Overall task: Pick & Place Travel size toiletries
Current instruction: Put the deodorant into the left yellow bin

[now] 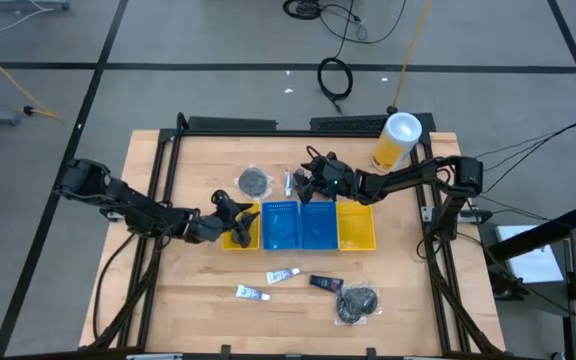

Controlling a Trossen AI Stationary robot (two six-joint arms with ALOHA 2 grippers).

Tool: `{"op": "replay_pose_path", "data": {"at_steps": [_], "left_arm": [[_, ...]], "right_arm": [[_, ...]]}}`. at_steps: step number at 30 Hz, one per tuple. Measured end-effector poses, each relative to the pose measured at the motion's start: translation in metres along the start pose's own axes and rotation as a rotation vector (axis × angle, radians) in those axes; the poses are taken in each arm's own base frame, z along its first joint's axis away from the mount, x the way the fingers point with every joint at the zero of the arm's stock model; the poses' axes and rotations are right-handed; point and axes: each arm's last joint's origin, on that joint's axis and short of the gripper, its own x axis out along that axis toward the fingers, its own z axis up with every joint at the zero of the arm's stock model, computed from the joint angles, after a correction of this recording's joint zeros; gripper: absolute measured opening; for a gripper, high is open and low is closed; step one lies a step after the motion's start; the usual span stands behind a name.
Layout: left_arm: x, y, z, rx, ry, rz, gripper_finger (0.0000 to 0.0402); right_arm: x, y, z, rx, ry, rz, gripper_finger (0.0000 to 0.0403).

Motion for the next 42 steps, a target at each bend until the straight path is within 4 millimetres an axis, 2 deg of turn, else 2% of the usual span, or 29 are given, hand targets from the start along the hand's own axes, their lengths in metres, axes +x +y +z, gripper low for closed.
{"op": "replay_pose_path", "data": {"at_steps": [27, 38, 42], "left_arm": [[0.000, 0.000, 0.000, -0.003, 0.000, 0.000, 0.0147], [0.000, 0.000, 0.000, -0.004, 0.000, 0.000, 0.0147], [0.000, 0.000, 0.000, -0.004, 0.000, 0.000, 0.0147]], "right_arm": [[0.000, 0.000, 0.002, 0.030, -0.014, 0.027, 0.0199], [0.012, -0.002, -0.016, 0.027, 0.016, 0.039, 0.0199], [0.011, 0.000, -0.007, 0.043, -0.041, 0.053, 0.0199]]}}
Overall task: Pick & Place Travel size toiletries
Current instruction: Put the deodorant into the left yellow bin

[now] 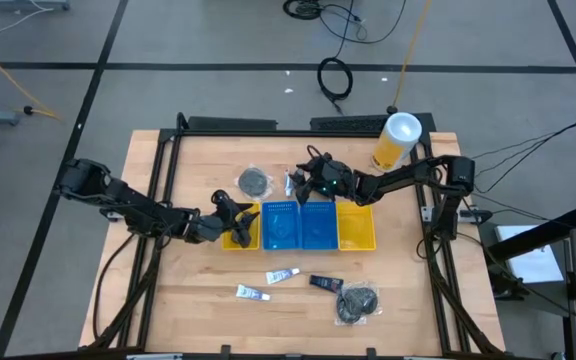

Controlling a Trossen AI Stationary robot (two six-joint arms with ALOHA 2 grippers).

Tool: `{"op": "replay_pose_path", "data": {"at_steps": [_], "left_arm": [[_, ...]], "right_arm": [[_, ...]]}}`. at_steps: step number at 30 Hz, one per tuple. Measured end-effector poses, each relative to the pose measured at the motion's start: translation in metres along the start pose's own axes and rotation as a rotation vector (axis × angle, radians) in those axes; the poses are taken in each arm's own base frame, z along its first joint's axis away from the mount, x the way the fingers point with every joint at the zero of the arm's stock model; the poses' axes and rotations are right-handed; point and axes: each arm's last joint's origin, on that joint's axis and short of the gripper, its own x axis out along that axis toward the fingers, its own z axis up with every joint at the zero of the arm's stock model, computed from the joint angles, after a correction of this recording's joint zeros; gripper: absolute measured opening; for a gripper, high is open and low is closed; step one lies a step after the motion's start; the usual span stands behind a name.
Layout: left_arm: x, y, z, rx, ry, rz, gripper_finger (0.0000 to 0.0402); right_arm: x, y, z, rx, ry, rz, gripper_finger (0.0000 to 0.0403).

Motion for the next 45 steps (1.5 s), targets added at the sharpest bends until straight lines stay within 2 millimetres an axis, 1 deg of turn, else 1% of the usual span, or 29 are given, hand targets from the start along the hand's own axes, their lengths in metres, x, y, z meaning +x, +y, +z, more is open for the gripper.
{"op": "replay_pose_path", "data": {"at_steps": [3, 7, 27, 29, 31, 37, 45], "left_arm": [[0.0000, 0.0000, 0.0000, 0.000, 0.000, 0.000, 0.0147], [0.0000, 0.0000, 0.0000, 0.000, 0.000, 0.000, 0.0147], [0.0000, 0.0000, -0.0001, 0.001, 0.000, 0.000, 0.0147], [0.0000, 0.0001, -0.0001, 0.001, 0.000, 0.001, 0.0147], [0.0000, 0.0000, -0.0001, 0.001, 0.001, 0.000, 0.0147], [0.0000, 0.0000, -0.0001, 0.001, 0.001, 0.000, 0.0148], [0.0000, 0.0001, -0.0001, 0.001, 0.001, 0.001, 0.0147]], "right_arm": [[0.0004, -0.0012, -0.0052, -0.007, 0.031, -0.008, 0.0199], [0.0000, -0.0007, -0.0026, 0.019, 0.018, -0.005, 0.0199], [0.0002, -0.0009, -0.0038, 0.020, 0.026, -0.007, 0.0196], [0.0002, -0.0010, -0.0040, 0.020, 0.028, -0.008, 0.0186], [0.0001, -0.0011, -0.0049, 0.029, 0.037, -0.010, 0.0168], [0.0001, -0.0014, -0.0056, 0.032, 0.044, -0.014, 0.0091], [0.0000, -0.0015, -0.0056, 0.014, 0.046, -0.014, 0.0089]]}}
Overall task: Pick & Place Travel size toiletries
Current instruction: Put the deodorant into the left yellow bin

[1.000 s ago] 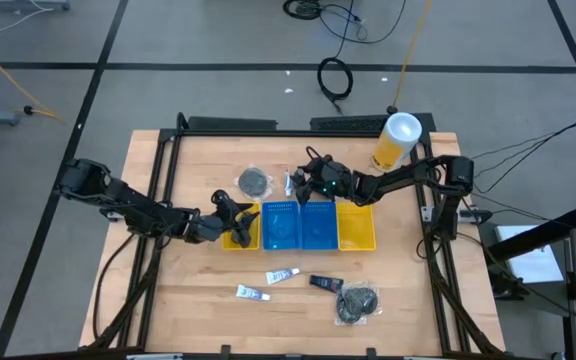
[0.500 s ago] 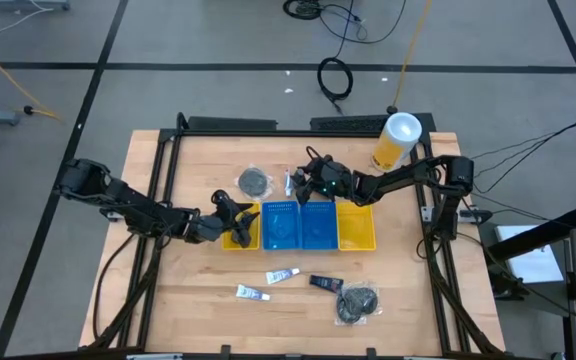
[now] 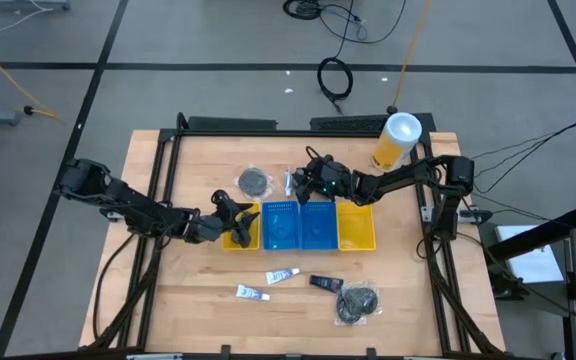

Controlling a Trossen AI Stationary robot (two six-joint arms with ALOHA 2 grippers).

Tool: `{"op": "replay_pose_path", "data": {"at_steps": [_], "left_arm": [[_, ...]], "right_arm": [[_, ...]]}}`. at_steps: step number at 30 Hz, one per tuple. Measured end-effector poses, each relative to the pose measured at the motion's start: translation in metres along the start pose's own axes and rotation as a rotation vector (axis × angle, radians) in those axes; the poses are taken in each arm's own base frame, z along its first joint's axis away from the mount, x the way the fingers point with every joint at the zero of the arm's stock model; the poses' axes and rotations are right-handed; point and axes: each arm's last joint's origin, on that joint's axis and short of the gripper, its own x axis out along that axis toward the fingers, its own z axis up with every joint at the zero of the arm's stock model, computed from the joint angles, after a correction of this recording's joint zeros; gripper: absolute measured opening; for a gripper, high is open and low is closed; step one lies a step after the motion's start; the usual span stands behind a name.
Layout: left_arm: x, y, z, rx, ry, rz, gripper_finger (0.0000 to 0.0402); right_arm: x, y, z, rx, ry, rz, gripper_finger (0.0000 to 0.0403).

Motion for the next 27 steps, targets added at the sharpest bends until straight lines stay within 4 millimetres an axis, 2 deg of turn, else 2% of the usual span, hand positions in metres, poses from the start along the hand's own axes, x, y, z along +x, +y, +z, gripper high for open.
{"op": "replay_pose_path", "data": {"at_steps": [9, 13, 20, 27], "left_arm": [[0.000, 0.000, 0.000, -0.001, 0.000, 0.000, 0.0148], [0.000, 0.000, 0.001, -0.006, -0.005, -0.002, 0.0147], [0.000, -0.002, 0.005, -0.031, -0.044, -0.017, 0.0147], [0.000, -0.003, 0.008, -0.044, -0.063, -0.029, 0.0148]], "right_arm": [[-0.003, 0.001, 0.004, -0.023, -0.012, 0.006, 0.0089], [-0.009, 0.002, 0.015, -0.016, -0.048, 0.018, 0.0089], [-0.031, 0.009, 0.042, -0.021, -0.093, 0.088, 0.0089], [-0.063, 0.029, 0.066, -0.063, -0.157, 0.161, 0.0089]]}}
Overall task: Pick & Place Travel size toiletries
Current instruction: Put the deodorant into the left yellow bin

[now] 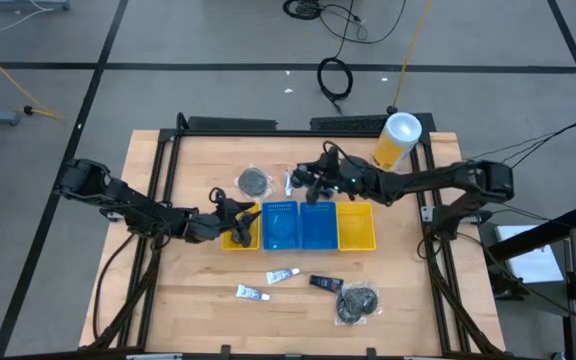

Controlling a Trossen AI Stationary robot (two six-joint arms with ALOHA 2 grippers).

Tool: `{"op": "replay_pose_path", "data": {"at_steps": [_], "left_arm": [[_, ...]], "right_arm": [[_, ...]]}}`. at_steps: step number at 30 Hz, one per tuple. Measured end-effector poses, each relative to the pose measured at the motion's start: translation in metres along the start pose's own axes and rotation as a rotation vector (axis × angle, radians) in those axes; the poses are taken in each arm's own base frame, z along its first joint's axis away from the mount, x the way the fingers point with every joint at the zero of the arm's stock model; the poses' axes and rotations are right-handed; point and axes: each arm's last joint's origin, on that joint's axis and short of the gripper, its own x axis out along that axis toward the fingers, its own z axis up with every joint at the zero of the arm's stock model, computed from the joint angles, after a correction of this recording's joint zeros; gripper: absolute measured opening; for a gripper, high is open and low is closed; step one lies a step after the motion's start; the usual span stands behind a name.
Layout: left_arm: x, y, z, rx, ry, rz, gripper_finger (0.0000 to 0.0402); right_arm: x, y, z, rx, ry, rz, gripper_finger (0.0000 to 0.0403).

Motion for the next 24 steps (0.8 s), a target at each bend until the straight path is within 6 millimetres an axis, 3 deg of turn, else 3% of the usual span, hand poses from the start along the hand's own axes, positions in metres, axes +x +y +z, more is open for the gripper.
{"op": "replay_pose_path", "data": {"at_steps": [10, 24], "left_arm": [[-0.001, -0.008, 0.008, 0.006, -0.032, -0.182, 0.0148], [-0.003, -0.016, 0.018, -0.005, -0.074, -0.393, 0.0148]], "right_arm": [[-0.030, 0.039, 0.017, -0.036, -0.024, 0.134, 0.0089], [-0.045, 0.076, 0.008, -0.058, 0.001, 0.264, 0.0089]]}}
